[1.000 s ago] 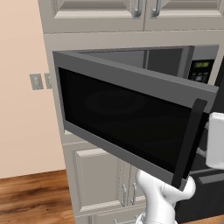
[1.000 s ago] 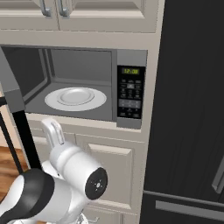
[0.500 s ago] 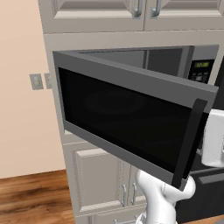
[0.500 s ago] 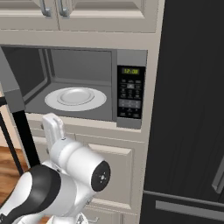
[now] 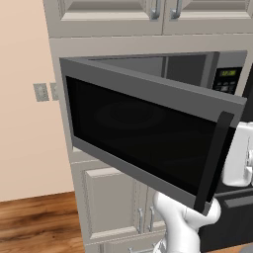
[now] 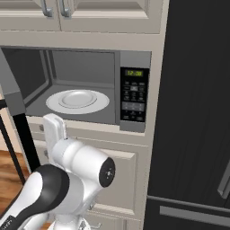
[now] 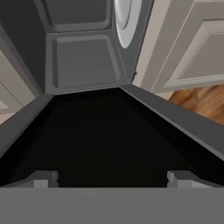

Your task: Pick the hotdog bun from the counter and place it in the microwave. Then turn on the microwave.

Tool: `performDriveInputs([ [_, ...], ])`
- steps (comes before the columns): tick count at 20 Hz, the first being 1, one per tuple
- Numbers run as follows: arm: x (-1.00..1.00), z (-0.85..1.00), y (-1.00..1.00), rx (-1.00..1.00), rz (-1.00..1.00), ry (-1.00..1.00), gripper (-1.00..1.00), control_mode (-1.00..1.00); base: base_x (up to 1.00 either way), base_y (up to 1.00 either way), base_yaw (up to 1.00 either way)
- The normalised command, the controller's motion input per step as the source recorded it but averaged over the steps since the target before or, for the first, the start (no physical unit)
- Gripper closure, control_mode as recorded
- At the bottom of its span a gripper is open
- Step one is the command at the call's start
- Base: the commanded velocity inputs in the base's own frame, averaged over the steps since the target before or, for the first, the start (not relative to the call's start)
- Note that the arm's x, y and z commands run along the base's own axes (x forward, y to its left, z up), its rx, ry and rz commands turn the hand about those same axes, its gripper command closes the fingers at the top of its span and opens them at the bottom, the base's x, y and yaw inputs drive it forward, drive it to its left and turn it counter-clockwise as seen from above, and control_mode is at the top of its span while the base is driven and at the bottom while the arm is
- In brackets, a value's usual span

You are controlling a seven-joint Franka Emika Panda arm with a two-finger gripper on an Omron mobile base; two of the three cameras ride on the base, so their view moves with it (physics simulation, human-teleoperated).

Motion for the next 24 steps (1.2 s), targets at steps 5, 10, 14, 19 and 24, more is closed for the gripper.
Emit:
performDriveInputs([
  [5,-0.08,-0.07,0.17,0.05,0.05,0.00,-1.00,-1.00,0.00,0.00,0.00],
  [10,-0.18,-0.05,0.15,0.06,0.04,0.00,-1.00,-1.00,0.00,0.00,0.00],
  [14,-0.19,-0.04,0.14,0.05,0.05,0.00,-1.00,-1.00,0.00,0.00,0.00],
  [19,-0.16,-0.03,0.17,0.05,0.05,0.00,-1.00,-1.00,0.00,0.00,0.00],
  [24,-0.20,-0.04,0.15,0.06,0.04,0.00,-1.00,-1.00,0.00,0.00,0.00],
])
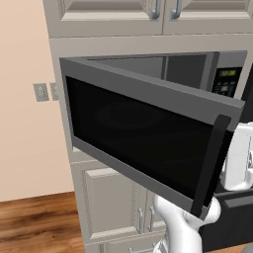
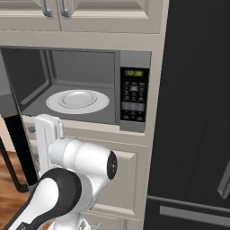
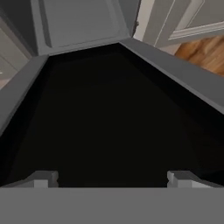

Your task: Pick the hotdog bun from the counter and place it in the microwave. Then turn on the microwave.

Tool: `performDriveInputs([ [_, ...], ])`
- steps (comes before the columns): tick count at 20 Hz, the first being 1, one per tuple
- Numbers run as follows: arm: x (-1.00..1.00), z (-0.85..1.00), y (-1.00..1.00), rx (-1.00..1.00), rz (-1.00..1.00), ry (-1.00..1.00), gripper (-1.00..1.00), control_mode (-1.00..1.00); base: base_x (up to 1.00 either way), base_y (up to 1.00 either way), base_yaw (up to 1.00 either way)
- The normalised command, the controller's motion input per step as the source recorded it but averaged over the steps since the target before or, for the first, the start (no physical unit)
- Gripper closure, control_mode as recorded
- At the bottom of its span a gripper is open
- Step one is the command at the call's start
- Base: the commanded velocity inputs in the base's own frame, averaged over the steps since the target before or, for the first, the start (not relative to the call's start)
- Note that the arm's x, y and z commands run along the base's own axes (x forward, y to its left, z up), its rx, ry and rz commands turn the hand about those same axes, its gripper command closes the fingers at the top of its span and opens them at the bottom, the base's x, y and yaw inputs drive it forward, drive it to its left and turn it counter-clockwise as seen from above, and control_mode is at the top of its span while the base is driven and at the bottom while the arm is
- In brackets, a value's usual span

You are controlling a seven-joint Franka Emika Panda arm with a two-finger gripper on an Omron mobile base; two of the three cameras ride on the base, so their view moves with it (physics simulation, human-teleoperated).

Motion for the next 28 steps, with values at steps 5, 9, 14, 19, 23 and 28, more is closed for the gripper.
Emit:
performDriveInputs([
  [5,-0.21,-0.06,0.20,0.05,0.04,0.00,-1.00,-1.00,0.00,0.00,0.00],
  [9,-0.25,-0.06,0.25,0.05,0.03,0.00,-1.00,-1.00,0.00,0.00,0.00],
  [14,-0.27,-0.07,0.27,0.05,0.01,-0.02,-1.00,-1.00,0.00,0.00,0.00],
  [19,-0.32,-0.09,0.29,0.05,0.01,-0.07,-1.00,-1.00,0.00,0.00,0.00],
  [23,-0.34,-0.11,0.26,0.06,0.00,-0.10,-1.00,-1.00,0.00,0.00,0.00],
  [28,-0.36,-0.12,0.26,0.07,0.00,-0.13,-1.00,-1.00,0.00,0.00,0.00],
])
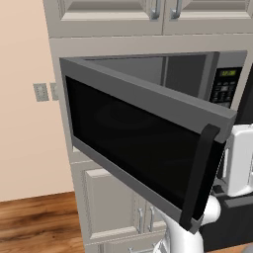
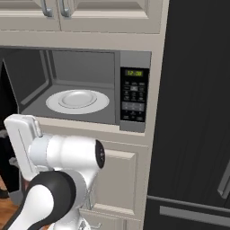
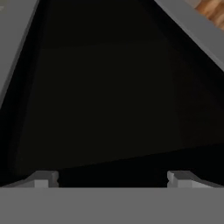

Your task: Pick the hotdog bun from the counter and place it in the microwave. Then turn on the microwave.

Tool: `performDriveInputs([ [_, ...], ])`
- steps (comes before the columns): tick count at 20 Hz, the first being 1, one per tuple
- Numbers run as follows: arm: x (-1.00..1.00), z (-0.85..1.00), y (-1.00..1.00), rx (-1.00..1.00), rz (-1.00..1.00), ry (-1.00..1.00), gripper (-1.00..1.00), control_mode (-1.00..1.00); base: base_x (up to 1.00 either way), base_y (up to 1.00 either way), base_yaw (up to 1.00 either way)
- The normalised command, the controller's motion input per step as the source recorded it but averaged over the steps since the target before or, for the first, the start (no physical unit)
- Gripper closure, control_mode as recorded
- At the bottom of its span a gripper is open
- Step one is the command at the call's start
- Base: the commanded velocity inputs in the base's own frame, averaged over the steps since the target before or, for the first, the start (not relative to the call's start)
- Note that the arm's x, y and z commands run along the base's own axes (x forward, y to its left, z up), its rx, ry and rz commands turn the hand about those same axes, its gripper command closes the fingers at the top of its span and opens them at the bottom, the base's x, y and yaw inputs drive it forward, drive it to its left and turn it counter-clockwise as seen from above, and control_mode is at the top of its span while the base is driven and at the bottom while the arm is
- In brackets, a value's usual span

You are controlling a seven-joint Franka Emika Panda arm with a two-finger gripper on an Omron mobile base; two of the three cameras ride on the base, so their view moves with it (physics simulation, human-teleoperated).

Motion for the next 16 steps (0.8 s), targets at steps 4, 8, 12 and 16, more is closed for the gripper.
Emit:
performDriveInputs([
  [4,-0.34,-0.14,0.30,0.06,0.00,-0.14,-1.00,-1.00,0.00,0.00,0.00],
  [8,-0.30,-0.14,0.33,0.07,0.00,-0.13,-1.00,-1.00,0.00,0.00,0.00],
  [12,-0.28,-0.14,0.39,0.07,0.00,-0.15,-1.00,-1.00,0.00,0.00,0.00],
  [16,-0.26,-0.15,0.43,0.07,0.00,-0.18,-1.00,-1.00,0.00,0.00,0.00],
])
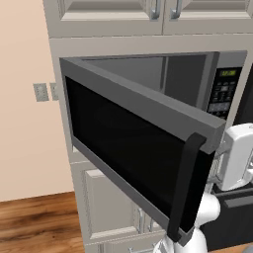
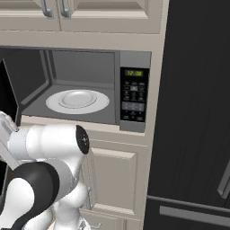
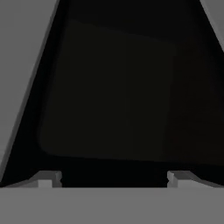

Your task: Pick the hotdog bun from the counter and place it in the microwave. Then turn on the microwave.

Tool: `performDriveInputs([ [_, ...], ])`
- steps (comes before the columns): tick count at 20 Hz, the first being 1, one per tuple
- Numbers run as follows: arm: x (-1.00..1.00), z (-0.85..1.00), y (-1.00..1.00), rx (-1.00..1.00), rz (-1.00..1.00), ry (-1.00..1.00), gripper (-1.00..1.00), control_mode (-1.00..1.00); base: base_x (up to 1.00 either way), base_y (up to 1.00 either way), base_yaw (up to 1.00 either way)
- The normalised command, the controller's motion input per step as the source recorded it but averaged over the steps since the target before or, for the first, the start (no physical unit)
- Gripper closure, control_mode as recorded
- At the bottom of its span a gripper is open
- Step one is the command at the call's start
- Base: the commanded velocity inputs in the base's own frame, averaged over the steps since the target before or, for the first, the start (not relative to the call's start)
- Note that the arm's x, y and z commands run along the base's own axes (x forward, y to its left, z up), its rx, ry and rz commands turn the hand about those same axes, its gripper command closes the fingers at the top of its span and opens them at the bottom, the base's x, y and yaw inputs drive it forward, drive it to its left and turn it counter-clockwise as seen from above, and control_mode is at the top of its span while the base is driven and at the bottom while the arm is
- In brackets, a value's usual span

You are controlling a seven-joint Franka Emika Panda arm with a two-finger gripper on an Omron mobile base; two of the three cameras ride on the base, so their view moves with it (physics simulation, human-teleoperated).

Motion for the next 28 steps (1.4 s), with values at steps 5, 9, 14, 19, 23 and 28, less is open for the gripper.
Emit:
performDriveInputs([
  [5,-0.27,-0.15,0.42,0.07,0.00,-0.20,-1.00,-1.00,0.00,0.00,0.00],
  [9,-0.29,-0.16,0.42,0.07,0.00,-0.20,-1.00,-1.00,0.00,0.00,0.00],
  [14,-0.29,-0.17,0.44,0.06,0.00,-0.20,-1.00,-1.00,0.00,0.00,0.00],
  [19,-0.27,-0.17,0.45,0.07,0.00,-0.19,-1.00,-1.00,0.00,0.00,0.00],
  [23,-0.26,-0.18,0.45,0.07,0.00,-0.18,-1.00,-1.00,0.00,0.00,0.00],
  [28,-0.21,-0.18,0.42,0.08,0.00,-0.15,-1.00,-1.00,0.00,0.00,0.00],
])
